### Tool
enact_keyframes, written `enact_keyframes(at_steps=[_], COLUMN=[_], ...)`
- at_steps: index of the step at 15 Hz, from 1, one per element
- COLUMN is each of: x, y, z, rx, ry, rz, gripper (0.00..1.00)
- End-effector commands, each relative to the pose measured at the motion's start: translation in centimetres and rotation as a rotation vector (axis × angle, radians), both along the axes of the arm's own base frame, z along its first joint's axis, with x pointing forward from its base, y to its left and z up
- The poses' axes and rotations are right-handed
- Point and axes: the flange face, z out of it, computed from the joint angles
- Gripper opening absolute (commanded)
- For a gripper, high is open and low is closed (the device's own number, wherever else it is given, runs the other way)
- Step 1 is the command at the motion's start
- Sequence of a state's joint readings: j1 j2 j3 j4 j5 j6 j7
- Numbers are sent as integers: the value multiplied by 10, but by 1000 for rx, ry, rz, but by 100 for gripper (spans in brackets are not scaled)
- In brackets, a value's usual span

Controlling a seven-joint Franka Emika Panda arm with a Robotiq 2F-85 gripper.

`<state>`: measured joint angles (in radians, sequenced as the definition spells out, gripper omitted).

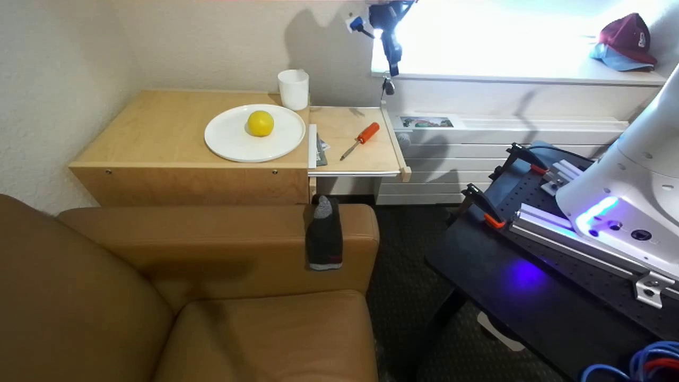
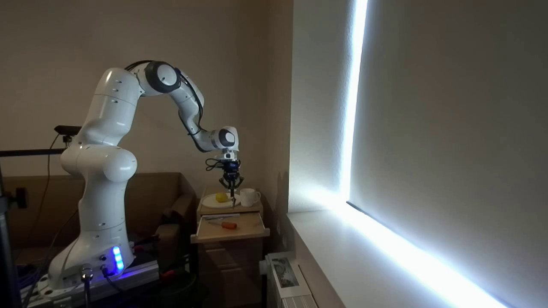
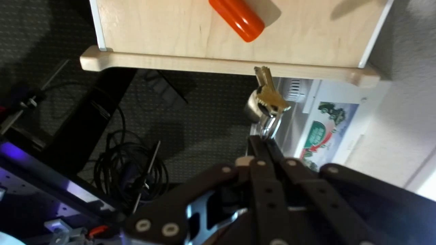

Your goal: Take the keys on the plate and put them on the drawer tray

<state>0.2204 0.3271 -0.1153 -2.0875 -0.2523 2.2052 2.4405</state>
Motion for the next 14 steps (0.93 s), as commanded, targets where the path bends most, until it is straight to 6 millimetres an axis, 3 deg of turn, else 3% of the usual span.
enact_keyframes(at_steps=[1, 3, 6, 9, 14], x=[-37, -50, -54, -52, -53], y=[-44, -63, -72, -69, -56], z=[-40, -67, -92, -106, -146], rx=[115, 168, 225, 253, 258], ry=[-85, -146, -283, -444, -597], rz=[-132, -201, -283, -317, -334], gripper=[1, 1, 1, 1, 1])
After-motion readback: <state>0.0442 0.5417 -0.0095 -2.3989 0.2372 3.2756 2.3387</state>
